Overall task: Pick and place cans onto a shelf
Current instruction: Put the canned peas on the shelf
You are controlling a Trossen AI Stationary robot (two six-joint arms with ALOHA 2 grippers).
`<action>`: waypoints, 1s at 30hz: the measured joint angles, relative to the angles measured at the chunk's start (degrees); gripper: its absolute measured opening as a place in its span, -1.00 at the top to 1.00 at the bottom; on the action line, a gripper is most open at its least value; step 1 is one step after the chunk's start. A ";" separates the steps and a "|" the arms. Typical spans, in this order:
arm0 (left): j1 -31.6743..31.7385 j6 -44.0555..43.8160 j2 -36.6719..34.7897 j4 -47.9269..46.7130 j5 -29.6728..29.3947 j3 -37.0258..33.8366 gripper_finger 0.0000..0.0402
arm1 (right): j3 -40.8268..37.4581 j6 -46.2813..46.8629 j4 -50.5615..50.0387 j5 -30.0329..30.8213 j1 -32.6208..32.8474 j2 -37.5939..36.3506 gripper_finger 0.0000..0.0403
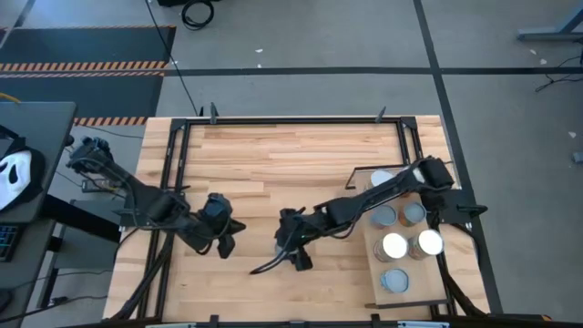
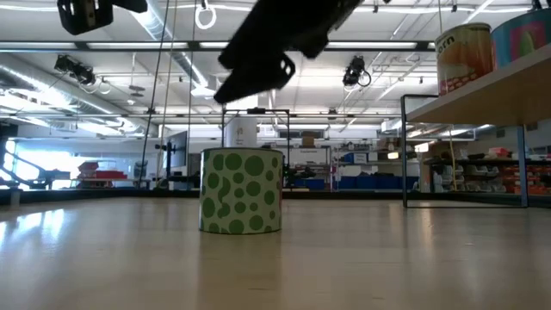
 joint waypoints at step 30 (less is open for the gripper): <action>6.62 5.19 0.53 0.26 -0.53 0.00 0.94 | 0.01 -1.27 -3.35 2.52 -0.42 7.06 -0.60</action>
